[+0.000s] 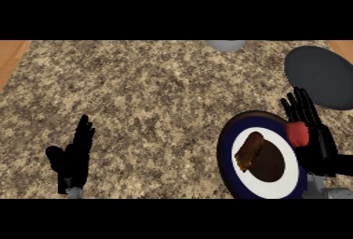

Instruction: Pick the bell pepper from the plate and place it in the pan

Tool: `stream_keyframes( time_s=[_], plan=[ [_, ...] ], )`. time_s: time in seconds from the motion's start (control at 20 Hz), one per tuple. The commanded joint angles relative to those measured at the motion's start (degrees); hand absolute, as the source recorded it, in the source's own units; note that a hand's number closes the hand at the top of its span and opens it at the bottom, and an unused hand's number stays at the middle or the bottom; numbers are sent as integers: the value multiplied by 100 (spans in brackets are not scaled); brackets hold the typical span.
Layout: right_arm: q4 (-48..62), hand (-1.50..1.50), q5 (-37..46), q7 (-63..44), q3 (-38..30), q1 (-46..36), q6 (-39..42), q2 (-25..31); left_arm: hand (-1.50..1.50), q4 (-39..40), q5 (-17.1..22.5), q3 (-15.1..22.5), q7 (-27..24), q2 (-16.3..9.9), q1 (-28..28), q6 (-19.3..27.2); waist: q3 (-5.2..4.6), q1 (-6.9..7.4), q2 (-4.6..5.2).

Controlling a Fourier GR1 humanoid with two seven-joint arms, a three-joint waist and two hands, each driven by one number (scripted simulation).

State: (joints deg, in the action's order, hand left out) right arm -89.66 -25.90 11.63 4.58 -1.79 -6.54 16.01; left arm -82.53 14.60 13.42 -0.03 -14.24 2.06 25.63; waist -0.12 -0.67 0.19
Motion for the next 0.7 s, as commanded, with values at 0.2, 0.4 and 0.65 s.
stream_keyframes(
  time_s=[0.2, 0.4, 0.65],
  plan=[
    [864, -150, 195, -2384, -805, -603, -569, 1738, 0, -330, -524, 363, 149, -988, -790, -924, -9, 64, 15],
    [1396, 150, 2453, -2446, -14, -14, -560, 3486, 0, -439, -537, 621, 240, -848, -1035, -1088, -71, 39, 128],
    [534, -150, 2458, -3744, -230, -120, -1803, 2750, 0, -942, -396, 496, 1061, -1166, -1260, -1469, 4, 18, -44]
  ],
)
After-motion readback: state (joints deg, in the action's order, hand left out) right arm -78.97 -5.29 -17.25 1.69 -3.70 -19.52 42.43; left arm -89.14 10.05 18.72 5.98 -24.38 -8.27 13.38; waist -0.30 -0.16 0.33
